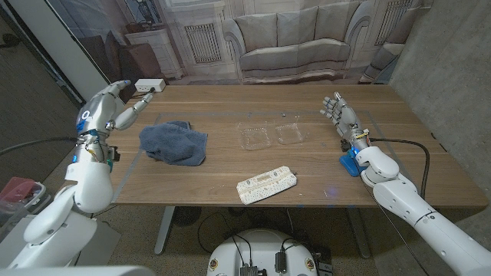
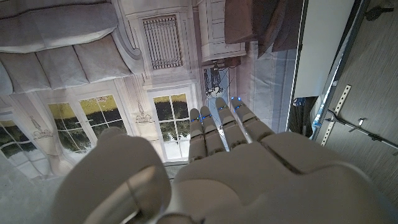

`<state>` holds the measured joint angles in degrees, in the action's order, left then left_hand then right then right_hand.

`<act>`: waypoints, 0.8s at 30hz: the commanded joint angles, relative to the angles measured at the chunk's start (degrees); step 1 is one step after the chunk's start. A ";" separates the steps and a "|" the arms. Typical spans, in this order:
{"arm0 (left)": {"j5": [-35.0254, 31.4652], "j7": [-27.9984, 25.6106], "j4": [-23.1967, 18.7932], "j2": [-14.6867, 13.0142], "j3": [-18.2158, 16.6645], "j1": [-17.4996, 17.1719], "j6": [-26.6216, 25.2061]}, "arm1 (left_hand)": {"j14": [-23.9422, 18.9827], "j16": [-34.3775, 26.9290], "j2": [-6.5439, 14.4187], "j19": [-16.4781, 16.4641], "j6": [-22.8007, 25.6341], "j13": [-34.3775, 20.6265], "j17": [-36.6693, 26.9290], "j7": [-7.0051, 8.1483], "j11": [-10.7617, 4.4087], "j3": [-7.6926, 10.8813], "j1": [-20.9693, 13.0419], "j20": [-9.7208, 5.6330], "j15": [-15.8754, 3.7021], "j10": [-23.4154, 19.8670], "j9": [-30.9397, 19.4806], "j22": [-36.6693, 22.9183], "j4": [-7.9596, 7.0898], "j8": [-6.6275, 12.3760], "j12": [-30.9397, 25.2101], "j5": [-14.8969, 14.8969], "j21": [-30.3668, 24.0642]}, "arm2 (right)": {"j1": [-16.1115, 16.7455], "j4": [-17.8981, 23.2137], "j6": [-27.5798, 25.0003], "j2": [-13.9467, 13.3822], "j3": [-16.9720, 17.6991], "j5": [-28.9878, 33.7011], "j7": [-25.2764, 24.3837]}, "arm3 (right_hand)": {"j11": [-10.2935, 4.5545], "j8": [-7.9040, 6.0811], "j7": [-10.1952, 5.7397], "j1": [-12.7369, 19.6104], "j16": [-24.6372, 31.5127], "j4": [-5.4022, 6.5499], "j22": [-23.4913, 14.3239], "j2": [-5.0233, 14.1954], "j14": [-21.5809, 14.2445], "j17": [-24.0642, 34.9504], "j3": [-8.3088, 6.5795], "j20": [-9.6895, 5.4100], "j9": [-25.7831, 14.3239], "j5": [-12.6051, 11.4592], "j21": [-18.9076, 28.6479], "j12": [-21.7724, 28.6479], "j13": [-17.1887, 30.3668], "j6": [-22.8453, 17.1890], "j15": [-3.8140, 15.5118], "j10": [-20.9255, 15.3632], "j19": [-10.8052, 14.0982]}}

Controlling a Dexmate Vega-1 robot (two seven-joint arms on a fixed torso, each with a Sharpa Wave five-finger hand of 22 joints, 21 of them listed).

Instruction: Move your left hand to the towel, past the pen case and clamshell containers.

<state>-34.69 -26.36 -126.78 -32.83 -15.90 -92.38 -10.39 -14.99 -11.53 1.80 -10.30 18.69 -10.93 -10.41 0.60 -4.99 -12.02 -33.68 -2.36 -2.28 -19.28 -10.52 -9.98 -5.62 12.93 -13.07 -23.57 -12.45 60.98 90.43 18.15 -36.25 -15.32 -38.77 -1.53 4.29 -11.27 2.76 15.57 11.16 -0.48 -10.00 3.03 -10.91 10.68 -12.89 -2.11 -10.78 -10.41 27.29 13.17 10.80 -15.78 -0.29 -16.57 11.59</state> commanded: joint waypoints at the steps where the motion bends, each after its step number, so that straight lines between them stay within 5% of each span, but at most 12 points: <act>1: -6.92 2.62 -2.99 -2.34 4.87 1.91 -11.22 | 0.45 0.18 0.31 0.58 0.01 -0.09 -0.17 0.34 -0.42 -0.52 -0.43 -2.18 -2.83 0.17 -0.21 -0.30 0.09 0.01 0.41 -0.45 0.39 | 1.65 1.12 0.16 -1.86 2.08 -1.63 1.15 | -0.11 -0.20 0.03 0.07 0.19 0.07 -0.11 0.22 -0.40 0.07 0.14 -1.64 -0.31 -0.29 -0.16 0.04 0.19 -0.08 -0.02 -0.37 0.60; 15: -11.47 4.15 -2.17 -6.70 11.88 6.16 -22.49 | 1.03 0.45 1.09 1.10 0.29 -0.10 -0.19 0.56 -0.62 -0.34 -0.94 -2.20 -3.03 0.31 -0.22 -0.32 0.11 -0.09 0.65 -0.78 0.67 | 3.85 2.45 -0.19 -3.36 4.57 -3.30 1.25 | 0.08 -0.18 0.00 0.10 0.20 0.01 -0.11 0.27 -0.59 0.07 0.17 -1.59 -0.32 -0.28 -0.43 0.05 0.19 -0.07 -0.01 -0.51 0.86; 24: -10.45 2.04 -1.28 -8.91 13.51 6.94 -23.70 | 1.15 0.51 1.59 1.26 0.42 -0.10 -0.19 0.82 -0.70 -0.24 -1.29 -2.20 -3.12 0.45 -0.23 -0.33 0.13 -0.18 0.82 -0.99 0.76 | 3.55 1.51 0.17 -2.85 4.27 -3.33 2.01 | 0.01 -0.17 -0.04 0.11 0.19 -0.02 -0.12 0.28 -0.65 0.07 0.19 -1.57 -0.32 -0.27 -0.57 0.04 0.19 -0.05 -0.05 -0.53 0.96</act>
<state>-44.70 -22.83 -128.98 -38.97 -5.40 -86.99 -30.30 -13.89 -11.08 2.94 -9.14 18.90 -10.94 -10.41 0.82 -5.54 -12.02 -34.81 -2.25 -2.24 -18.74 -10.52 -9.98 -5.62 12.95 -12.28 -24.18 -12.00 64.33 92.45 18.15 -39.21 -11.34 -41.59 -0.19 4.29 -11.27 2.76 15.57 11.16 -0.48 -9.99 3.03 -10.90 10.68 -12.89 -2.02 -10.78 -10.41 26.83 13.17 10.79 -15.78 -0.30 -16.57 12.13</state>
